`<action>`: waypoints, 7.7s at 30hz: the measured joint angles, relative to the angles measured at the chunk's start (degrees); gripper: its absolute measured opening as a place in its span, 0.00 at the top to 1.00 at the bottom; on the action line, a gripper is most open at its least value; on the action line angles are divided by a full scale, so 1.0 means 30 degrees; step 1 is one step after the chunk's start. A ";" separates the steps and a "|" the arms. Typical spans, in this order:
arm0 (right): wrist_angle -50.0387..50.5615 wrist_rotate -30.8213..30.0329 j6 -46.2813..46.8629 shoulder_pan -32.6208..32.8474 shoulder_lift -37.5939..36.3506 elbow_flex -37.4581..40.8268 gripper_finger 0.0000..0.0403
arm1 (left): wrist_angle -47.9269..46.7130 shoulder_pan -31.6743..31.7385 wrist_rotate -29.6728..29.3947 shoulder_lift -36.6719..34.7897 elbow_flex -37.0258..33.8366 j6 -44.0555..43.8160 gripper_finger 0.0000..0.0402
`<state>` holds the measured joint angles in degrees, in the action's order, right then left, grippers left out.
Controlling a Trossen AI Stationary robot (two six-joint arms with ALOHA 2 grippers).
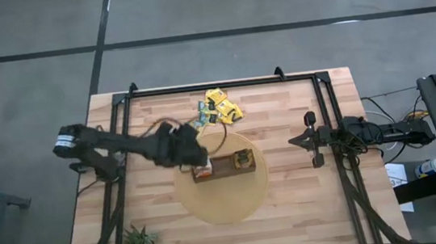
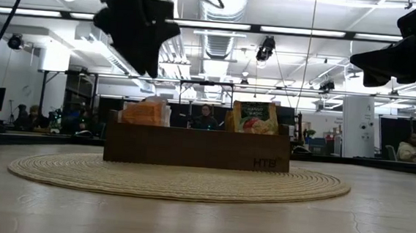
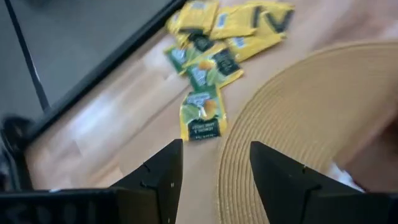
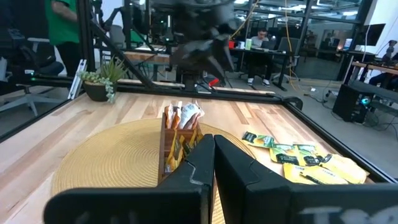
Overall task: Pick & Place Tea
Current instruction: Put the white and orange tea bag into the wooden organizer
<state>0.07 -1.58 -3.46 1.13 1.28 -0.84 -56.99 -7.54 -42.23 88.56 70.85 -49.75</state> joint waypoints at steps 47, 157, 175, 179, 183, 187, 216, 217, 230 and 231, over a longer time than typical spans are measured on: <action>-0.0005 -0.0007 0.0000 -0.0007 0.0000 0.0000 0.98 | 1.3623 1.0267 1.0745 0.2394 -0.7738 0.1646 0.55; -0.8049 -0.2461 0.4423 -0.0015 1.5272 -0.6512 0.26 | 0.1477 0.1685 0.9004 0.1761 0.5428 1.3847 1.00; -0.6536 0.2617 0.2754 -0.0609 2.9727 -1.7214 0.33 | 0.0156 0.0440 0.8040 0.1899 0.6658 1.3868 1.00; -0.5226 0.2703 0.3244 -0.1045 3.1528 -1.9001 0.36 | -0.0014 0.0257 0.7701 0.1921 0.6637 1.3738 1.00; -0.2520 0.2688 0.2808 -0.1260 3.2470 -2.0519 0.51 | -0.0445 0.0174 0.7449 0.1892 0.6637 1.3454 1.00; -0.1424 0.2703 0.1609 -0.1239 3.2749 -2.1165 0.87 | -0.0737 0.0133 0.7102 0.1892 0.6637 1.3279 1.00; -2.6863 0.2477 0.1135 -0.1079 2.7317 -0.7857 0.98 | 0.8800 -0.1051 0.3213 -0.0917 0.2837 1.4462 0.87; -2.8951 0.2477 0.0808 -0.1079 2.7641 -0.7228 0.98 | 1.0659 -0.1084 0.3194 -0.1075 0.2039 1.5051 0.87; -2.9973 0.2616 -0.1341 -0.0575 2.8662 -0.7995 0.98 | 3.4521 -0.0639 0.6445 -0.1001 -0.6746 1.7764 0.87; -3.0002 0.2733 -0.1355 -0.0537 2.8705 -0.8173 0.98 | 3.4554 -0.0632 0.6395 -0.1015 -0.6900 1.7694 0.87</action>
<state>-89.94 6.62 -7.53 -0.49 87.39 -25.36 46.68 -9.43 -23.05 85.52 50.15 3.33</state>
